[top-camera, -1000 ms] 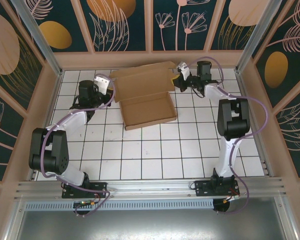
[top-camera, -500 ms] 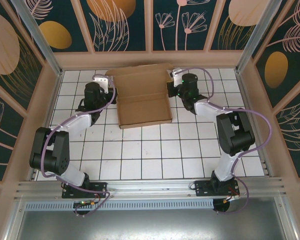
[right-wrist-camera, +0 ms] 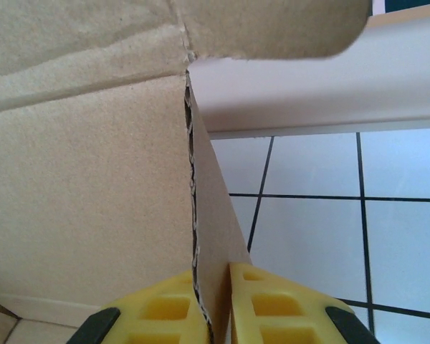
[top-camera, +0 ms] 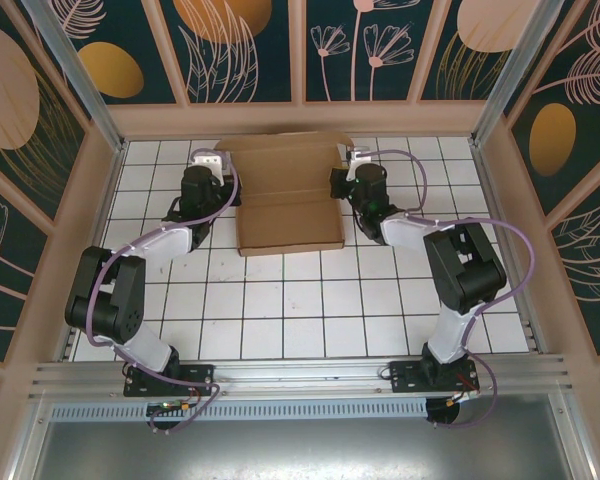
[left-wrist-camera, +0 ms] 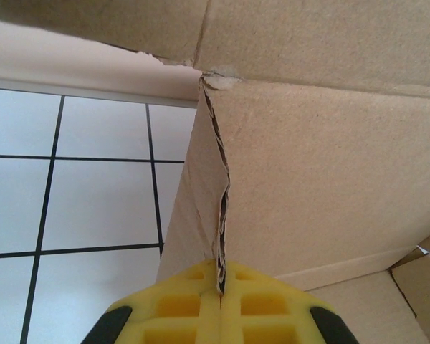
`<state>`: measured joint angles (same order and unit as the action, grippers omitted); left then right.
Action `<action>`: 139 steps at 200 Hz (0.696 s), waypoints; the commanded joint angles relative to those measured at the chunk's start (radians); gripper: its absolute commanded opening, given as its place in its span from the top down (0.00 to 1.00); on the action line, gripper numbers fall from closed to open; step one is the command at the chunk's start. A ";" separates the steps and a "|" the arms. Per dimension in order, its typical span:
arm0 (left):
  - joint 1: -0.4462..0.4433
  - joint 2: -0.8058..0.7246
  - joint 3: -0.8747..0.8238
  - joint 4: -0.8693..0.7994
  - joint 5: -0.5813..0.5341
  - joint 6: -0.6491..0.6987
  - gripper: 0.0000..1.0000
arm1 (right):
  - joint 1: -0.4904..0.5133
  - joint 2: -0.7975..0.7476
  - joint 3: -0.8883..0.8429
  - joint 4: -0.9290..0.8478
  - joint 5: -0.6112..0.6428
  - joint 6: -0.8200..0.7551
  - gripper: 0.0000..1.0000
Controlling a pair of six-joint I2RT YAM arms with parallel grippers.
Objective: Fold the paper box
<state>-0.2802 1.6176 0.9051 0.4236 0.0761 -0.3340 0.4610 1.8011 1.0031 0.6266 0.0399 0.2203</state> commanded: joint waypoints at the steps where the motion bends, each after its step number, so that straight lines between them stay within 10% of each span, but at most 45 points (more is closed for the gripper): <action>1: -0.018 -0.005 -0.024 0.081 0.051 -0.039 0.98 | 0.065 -0.012 -0.007 0.136 0.002 0.056 0.87; 139: -0.023 -0.100 -0.337 0.273 0.076 -0.163 1.00 | 0.154 0.012 -0.302 0.477 0.153 0.099 0.89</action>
<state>-0.2790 1.5341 0.6277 0.7219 0.1001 -0.4500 0.5655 1.8015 0.7429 1.0267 0.2169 0.2771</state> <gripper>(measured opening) 0.045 0.104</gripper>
